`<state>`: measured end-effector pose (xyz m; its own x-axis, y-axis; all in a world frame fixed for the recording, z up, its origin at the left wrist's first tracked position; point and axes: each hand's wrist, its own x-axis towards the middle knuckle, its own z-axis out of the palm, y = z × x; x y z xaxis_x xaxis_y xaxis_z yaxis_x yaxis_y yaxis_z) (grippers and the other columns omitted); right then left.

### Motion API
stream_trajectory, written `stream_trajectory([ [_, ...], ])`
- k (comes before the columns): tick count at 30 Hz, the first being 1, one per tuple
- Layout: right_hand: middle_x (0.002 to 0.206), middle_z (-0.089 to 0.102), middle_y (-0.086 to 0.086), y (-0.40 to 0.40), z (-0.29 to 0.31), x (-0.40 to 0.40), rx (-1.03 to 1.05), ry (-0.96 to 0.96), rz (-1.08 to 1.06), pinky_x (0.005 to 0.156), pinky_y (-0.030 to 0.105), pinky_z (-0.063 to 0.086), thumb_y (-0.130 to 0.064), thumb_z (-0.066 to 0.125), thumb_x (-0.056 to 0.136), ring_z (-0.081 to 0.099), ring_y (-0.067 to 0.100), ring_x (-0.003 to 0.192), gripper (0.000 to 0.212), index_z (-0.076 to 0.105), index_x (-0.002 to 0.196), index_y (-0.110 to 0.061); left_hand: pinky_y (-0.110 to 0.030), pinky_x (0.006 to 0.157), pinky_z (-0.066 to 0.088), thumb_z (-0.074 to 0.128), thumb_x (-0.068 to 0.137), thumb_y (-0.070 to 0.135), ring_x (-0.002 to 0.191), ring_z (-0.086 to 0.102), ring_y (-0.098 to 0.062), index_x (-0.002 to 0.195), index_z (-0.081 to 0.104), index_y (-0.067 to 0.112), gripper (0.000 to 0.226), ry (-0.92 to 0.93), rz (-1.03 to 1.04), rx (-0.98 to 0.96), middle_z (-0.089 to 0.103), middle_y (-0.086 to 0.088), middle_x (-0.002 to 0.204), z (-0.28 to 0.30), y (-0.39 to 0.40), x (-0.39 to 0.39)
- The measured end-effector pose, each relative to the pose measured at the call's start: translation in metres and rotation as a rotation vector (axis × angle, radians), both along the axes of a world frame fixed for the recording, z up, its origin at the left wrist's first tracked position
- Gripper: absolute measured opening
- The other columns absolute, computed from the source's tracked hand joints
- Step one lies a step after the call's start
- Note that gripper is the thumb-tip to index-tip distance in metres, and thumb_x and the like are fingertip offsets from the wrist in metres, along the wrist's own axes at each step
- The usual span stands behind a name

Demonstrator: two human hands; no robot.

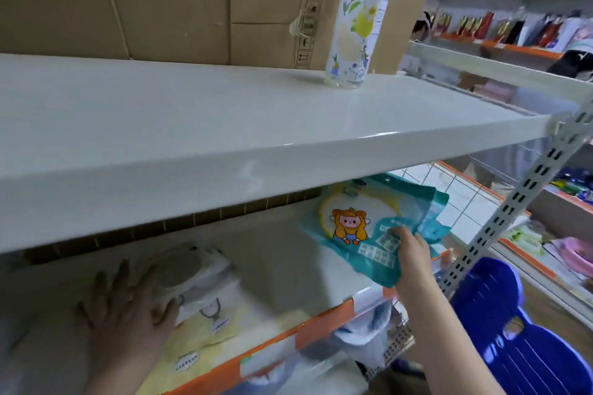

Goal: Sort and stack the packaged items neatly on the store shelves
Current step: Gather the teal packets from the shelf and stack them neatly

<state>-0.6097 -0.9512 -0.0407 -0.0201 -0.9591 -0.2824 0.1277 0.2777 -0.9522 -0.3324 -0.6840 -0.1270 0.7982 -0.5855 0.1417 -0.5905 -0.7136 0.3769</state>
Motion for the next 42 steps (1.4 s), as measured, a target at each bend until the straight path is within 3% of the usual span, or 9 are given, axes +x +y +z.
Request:
stream_trajectory([
  [4,0.102,0.066,0.007,-0.071,0.007,-0.018,-0.057,0.000,-0.005,0.085,0.051,0.053,-0.024,0.057,0.091,0.065,0.032,0.091,0.021,0.058,0.111,-0.020,-0.057,0.106,0.023,0.042,0.070,0.062,0.134,0.029,-0.038,0.122,0.062,0.026,0.066,0.032,0.054,0.128,0.049,-0.012,0.140,-0.013,-0.012,-0.018],
  [10,0.123,0.061,0.015,-0.157,0.001,-0.028,-0.178,0.136,-0.042,0.094,0.042,0.049,-0.014,0.058,0.090,0.061,0.029,0.101,0.033,0.055,0.122,-0.012,-0.048,0.106,0.022,0.064,0.084,0.040,0.134,0.031,-0.033,0.132,0.051,0.033,0.051,0.124,0.169,0.115,0.039,-0.006,0.145,-0.020,-0.018,-0.035],
  [15,0.143,0.045,0.013,-0.181,-0.003,-0.041,-0.341,0.503,-0.044,0.104,0.041,0.041,-0.013,0.069,0.078,0.048,0.032,0.125,0.089,0.017,0.151,-0.021,-0.059,0.092,0.029,0.041,0.071,0.052,0.117,0.045,-0.044,0.111,0.067,0.016,0.060,-0.077,0.151,0.085,0.057,-0.022,0.120,-0.026,-0.018,-0.047],
  [19,0.147,0.040,0.012,-0.185,-0.022,-0.041,-0.552,1.158,0.171,0.103,0.046,0.033,-0.029,0.060,0.089,0.035,0.033,0.132,0.032,0.062,0.121,-0.026,-0.057,0.093,0.030,0.036,0.080,0.053,0.115,0.049,-0.047,0.111,0.068,0.007,0.064,-0.228,0.178,0.052,0.059,-0.024,0.120,-0.023,-0.018,-0.065],
  [24,0.120,0.059,0.020,-0.181,-0.017,-0.030,-0.427,1.388,0.258,0.093,0.040,0.035,-0.031,0.033,0.096,0.048,0.034,0.113,0.038,0.065,0.111,-0.015,-0.063,0.094,0.032,0.039,0.074,0.054,0.121,0.047,-0.047,0.115,0.068,0.013,0.064,-0.180,0.197,0.112,0.057,-0.020,0.128,-0.025,-0.009,-0.077],
  [28,0.124,0.060,0.021,-0.162,-0.014,-0.022,-0.572,1.310,0.252,0.093,0.043,0.041,-0.036,0.046,0.093,0.051,0.041,0.114,0.039,0.063,0.121,-0.015,-0.060,0.091,0.040,0.037,0.074,0.057,0.122,0.046,-0.043,0.117,0.066,0.015,0.067,-0.105,0.213,0.155,0.058,-0.019,0.127,-0.019,0.003,-0.074],
  [33,0.105,0.064,0.027,-0.097,-0.019,0.007,-0.854,1.060,0.366,0.077,0.045,0.047,-0.017,0.059,0.089,0.057,0.043,0.094,0.021,0.068,0.104,-0.005,-0.053,0.087,0.047,0.038,0.073,0.049,0.111,0.056,-0.038,0.115,0.065,0.012,0.062,-0.089,0.281,0.098,0.061,-0.016,0.121,-0.001,0.033,-0.065],
  [38,0.104,0.066,0.011,0.003,-0.035,0.058,-0.776,0.707,0.611,0.079,0.041,0.047,-0.013,0.060,0.090,0.062,0.031,0.089,0.017,0.066,0.106,-0.013,-0.043,0.085,0.051,0.059,0.087,0.032,0.111,0.059,-0.031,0.128,0.056,0.012,0.045,-0.109,0.305,-0.054,0.058,-0.010,0.130,0.024,0.094,-0.042],
  [42,0.095,0.065,0.004,0.093,-0.039,0.107,-0.681,0.530,0.798,0.075,0.033,0.042,-0.016,0.056,0.094,0.059,0.022,0.086,0.012,0.063,0.100,-0.023,-0.037,0.072,0.052,0.046,0.087,0.041,0.091,0.066,-0.030,0.119,0.060,0.015,0.044,-0.153,0.275,-0.097,0.065,-0.006,0.111,0.046,0.161,-0.020],
])
